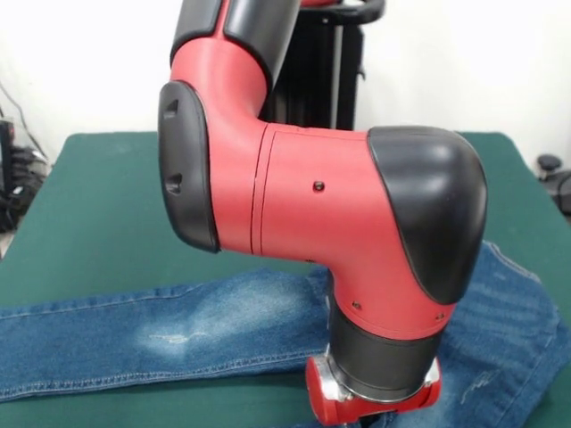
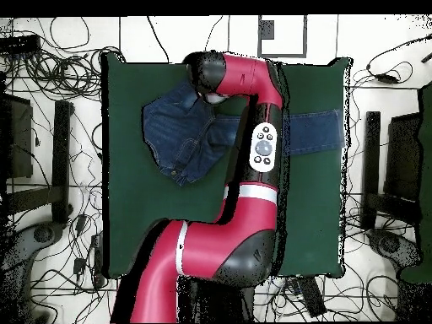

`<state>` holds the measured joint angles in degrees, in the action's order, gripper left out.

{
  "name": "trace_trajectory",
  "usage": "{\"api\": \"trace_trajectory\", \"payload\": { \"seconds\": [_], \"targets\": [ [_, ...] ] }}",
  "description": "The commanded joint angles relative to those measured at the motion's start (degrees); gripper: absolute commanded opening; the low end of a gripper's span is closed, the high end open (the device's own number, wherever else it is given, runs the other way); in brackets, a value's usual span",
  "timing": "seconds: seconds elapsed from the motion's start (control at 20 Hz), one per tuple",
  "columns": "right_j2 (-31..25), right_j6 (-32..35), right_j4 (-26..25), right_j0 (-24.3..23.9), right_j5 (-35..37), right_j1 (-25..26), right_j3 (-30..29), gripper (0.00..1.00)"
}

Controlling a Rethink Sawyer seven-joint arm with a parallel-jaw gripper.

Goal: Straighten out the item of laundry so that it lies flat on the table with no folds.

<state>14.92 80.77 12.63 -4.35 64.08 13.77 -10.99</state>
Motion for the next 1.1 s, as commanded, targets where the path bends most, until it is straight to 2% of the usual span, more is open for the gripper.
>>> {"api": "trace_trajectory", "payload": {
  "seconds": [0.05, 0.25, 0.35, 0.45, 0.5, 0.6, 0.8, 1.1],
  "targets": [
    [-0.6, 4.2, 0.5, 0.4, 3.3, -0.2, -0.8, 0.0],
    [-2.0, 2.4, -1.2, 0.4, 2.2, -4.9, -8.0, 0.0],
    [-2.9, 0.4, -2.2, 0.4, 0.5, -9.0, -14.9, 0.0],
    [-3.4, -1.7, -3.2, 0.4, -1.6, -15.5, -25.5, 0.0],
    [-3.0, -2.7, -3.6, 0.5, -1.2, -19.2, -30.6, 0.0],
    [-1.2, -4.5, -4.3, 1.0, 3.8, -24.5, -35.6, 0.0],
    [0.3, -4.5, -5.7, 1.2, 10.9, -28.7, -36.9, 0.0],
    [-2.0, -2.8, -7.5, 0.5, 9.1, -28.3, -36.7, 0.0]
  ]
}}
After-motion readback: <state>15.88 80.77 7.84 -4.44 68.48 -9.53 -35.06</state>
